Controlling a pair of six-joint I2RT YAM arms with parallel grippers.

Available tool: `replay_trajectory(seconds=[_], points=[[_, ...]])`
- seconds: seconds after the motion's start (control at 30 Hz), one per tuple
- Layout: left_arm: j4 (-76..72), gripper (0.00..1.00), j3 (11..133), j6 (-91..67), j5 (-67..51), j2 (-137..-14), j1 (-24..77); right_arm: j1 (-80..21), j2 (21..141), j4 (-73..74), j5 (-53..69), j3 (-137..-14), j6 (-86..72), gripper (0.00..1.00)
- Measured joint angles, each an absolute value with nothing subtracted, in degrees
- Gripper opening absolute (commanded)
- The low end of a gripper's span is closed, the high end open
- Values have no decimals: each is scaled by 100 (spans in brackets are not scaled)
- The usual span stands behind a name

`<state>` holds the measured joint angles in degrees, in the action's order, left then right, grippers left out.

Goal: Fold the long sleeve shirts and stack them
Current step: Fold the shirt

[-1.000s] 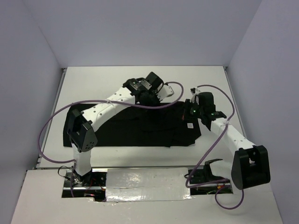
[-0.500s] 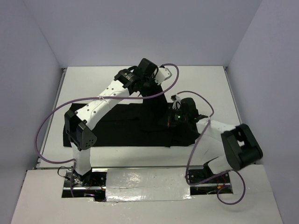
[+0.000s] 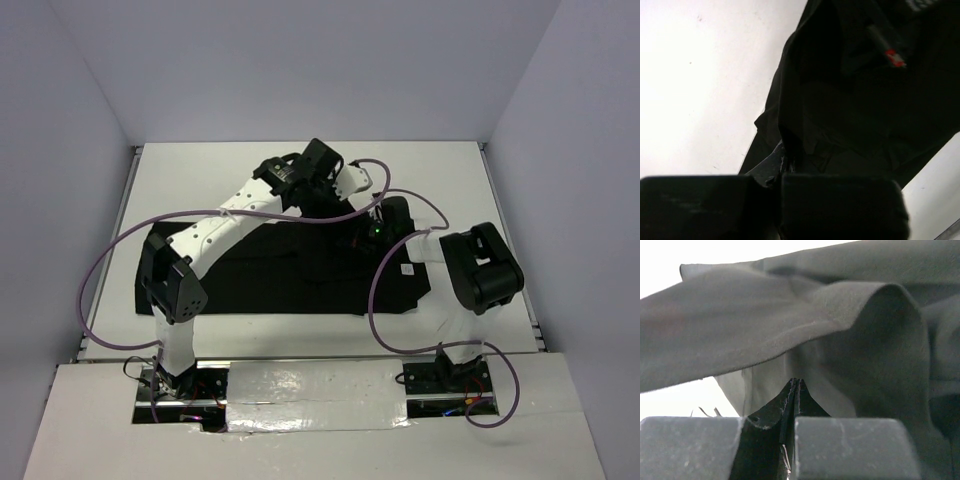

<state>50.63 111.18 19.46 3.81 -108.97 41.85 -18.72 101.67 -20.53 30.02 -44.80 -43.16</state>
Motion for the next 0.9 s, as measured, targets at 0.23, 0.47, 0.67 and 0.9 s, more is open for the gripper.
replay_trajectory(seconds=[0.23,0.47,0.67,0.9], points=[[5452,0,11056,2574,30,-10877,4491,-1793,10335,-2025,2864,-4609,-4600,0],[6134,0,11080,2853,-281,-11052,4976,-1304,10182,-1221,2523,-4611,-4471,8],[6235,2,10986,2821,-373,-11181,5133,-1210,9343,-49,2093,-4611,-4075,42],[6047,36,10718,2773,-373,-11365,5310,-1044,8757,596,1809,-4593,-3953,44]])
